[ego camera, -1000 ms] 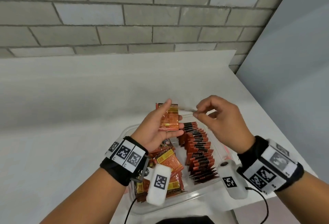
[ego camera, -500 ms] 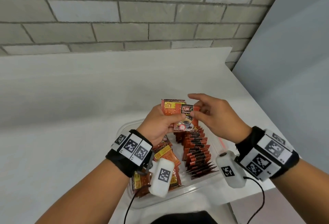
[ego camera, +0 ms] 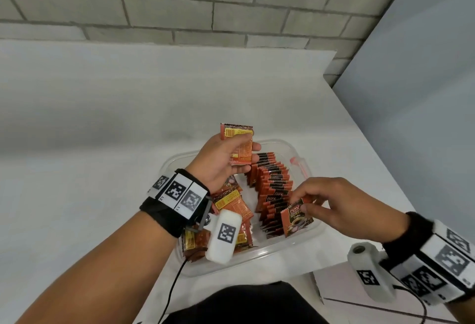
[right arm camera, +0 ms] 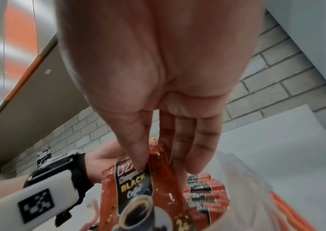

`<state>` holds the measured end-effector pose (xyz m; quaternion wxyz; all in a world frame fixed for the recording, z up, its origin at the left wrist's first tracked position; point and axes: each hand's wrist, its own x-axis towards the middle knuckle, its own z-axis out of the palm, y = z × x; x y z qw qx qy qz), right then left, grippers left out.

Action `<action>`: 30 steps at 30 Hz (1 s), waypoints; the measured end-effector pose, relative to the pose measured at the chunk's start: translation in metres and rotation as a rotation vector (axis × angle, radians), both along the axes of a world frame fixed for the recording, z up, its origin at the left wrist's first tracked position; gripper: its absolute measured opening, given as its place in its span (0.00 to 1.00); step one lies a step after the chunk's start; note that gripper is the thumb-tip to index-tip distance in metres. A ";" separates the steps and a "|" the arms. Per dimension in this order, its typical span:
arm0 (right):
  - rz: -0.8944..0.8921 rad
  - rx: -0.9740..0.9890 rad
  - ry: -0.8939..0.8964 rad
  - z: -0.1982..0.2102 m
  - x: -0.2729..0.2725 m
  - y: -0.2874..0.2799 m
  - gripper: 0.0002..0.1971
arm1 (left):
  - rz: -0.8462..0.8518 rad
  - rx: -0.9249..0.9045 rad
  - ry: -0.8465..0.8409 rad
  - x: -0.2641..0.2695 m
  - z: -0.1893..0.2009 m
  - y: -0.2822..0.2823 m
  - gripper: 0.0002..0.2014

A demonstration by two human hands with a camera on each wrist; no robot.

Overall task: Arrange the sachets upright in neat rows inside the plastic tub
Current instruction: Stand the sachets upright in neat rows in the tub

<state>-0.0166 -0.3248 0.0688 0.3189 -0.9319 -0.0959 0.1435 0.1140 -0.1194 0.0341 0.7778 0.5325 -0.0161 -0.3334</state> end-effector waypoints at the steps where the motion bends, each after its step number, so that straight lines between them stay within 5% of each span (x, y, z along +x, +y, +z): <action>1: 0.010 -0.011 0.007 -0.002 -0.002 0.001 0.10 | -0.007 0.000 0.000 0.000 0.000 -0.001 0.06; 16: 0.146 -0.407 -0.111 -0.015 -0.009 0.013 0.04 | -0.026 0.013 0.023 -0.004 -0.001 -0.001 0.08; 30: 0.236 -0.629 0.122 -0.006 0.012 0.032 0.12 | -0.028 0.010 0.014 -0.008 -0.001 -0.001 0.08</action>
